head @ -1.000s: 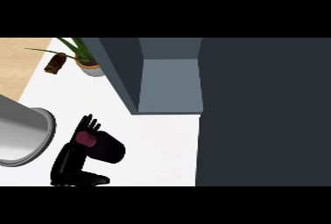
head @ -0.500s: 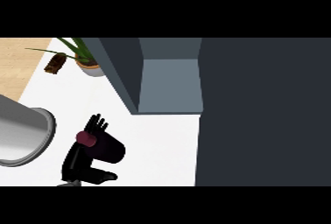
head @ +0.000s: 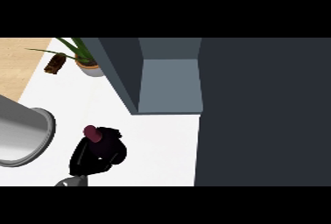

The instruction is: Pick up the wine, place it into the cabinet and close the cabinet

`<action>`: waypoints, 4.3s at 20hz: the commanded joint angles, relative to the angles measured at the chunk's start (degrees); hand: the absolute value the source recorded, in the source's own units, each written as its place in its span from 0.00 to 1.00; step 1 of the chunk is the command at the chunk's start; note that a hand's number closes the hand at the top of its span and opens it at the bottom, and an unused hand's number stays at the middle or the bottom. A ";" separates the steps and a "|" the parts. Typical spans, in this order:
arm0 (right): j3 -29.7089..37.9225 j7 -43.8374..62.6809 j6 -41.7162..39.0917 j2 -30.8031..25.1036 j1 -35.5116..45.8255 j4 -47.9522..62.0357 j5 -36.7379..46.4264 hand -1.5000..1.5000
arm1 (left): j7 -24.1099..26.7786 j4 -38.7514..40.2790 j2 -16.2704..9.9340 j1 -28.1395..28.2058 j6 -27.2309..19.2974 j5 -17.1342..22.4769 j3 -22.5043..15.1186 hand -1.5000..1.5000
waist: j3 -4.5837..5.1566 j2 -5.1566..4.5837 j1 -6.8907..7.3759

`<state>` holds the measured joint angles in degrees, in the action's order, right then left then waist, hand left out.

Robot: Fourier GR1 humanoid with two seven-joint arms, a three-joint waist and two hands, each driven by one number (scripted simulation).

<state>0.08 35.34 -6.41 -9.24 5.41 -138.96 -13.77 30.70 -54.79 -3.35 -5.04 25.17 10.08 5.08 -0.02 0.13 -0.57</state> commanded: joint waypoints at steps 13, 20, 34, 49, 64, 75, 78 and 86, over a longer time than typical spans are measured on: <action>1.20 -0.24 -1.40 1.28 -3.74 -5.81 -3.66 0.00 | 5.58 -8.38 -2.57 6.32 -12.20 -4.12 3.72 1.00 | 0.00 0.04 0.46; 3.12 0.58 -1.65 0.23 -1.37 -4.82 -5.99 0.00 | 9.76 -12.88 -2.16 7.47 -15.70 -4.79 5.03 1.00 | 0.01 -0.02 0.47; 1.42 -1.44 -3.66 1.91 -7.52 -6.95 -4.96 0.00 | -13.89 -46.28 3.22 12.77 -19.39 -0.41 -6.61 1.00 | -0.06 0.13 0.22; 3.83 0.63 -2.20 1.37 -2.24 -5.48 -5.64 0.00 | -32.73 -55.07 3.34 -0.72 -37.73 -3.06 -23.51 1.00 | 0.01 -0.04 -0.03; 5.39 1.25 -4.10 1.37 -4.31 -6.02 -8.34 0.00 | -34.37 -41.63 3.35 -19.78 -64.56 -5.09 -36.97 1.00 | 0.01 -0.12 -0.65; 2.05 1.05 -3.87 2.78 -5.56 -7.90 -5.34 0.00 | -36.81 -34.27 3.35 -30.75 -66.88 -4.59 -32.38 1.00 | 0.02 -0.07 -0.40; 1.83 -0.83 -4.71 3.08 -5.11 -6.82 -5.65 0.00 | -31.22 -31.73 3.35 -28.07 -70.05 -0.96 -36.92 1.00 | 0.03 -0.15 -0.60; 5.98 1.70 -4.30 0.97 -3.15 -6.74 -9.31 0.00 | -20.53 -25.08 3.35 -28.86 -71.75 8.95 -35.84 1.00 | 0.05 -0.21 -1.00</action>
<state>4.63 32.75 -11.77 -7.90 3.75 -137.65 -16.27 4.66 -85.03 -0.01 -31.61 -44.90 14.45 -31.13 0.02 -0.03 -1.10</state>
